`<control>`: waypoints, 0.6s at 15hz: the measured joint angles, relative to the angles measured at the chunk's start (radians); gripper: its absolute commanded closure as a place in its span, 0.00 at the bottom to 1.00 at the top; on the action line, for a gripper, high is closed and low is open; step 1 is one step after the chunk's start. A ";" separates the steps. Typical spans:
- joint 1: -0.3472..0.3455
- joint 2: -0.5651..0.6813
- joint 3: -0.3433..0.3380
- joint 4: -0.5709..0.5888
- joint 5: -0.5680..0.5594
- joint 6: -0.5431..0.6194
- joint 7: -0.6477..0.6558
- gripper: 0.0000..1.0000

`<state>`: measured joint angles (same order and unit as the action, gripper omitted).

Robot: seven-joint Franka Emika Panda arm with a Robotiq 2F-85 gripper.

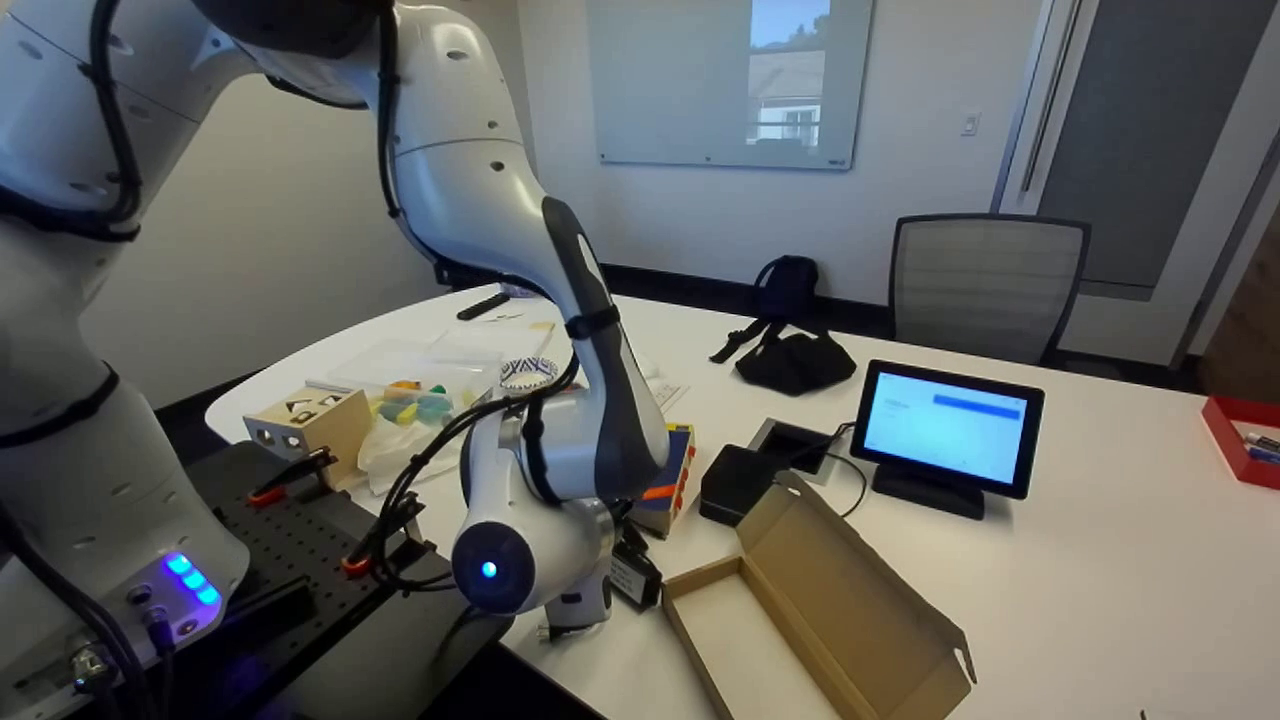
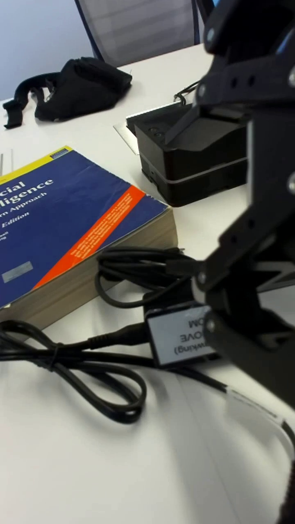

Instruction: Press the center button of the black object next to the book, open the cardboard box, remove the cable and put it on the table

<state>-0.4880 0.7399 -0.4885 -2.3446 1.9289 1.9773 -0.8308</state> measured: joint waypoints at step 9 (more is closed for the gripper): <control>0.108 -0.289 -0.330 -0.033 -0.692 0.041 0.174 0.00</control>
<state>-0.3803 0.4511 -0.8183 -2.3779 1.2366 2.0178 -0.6569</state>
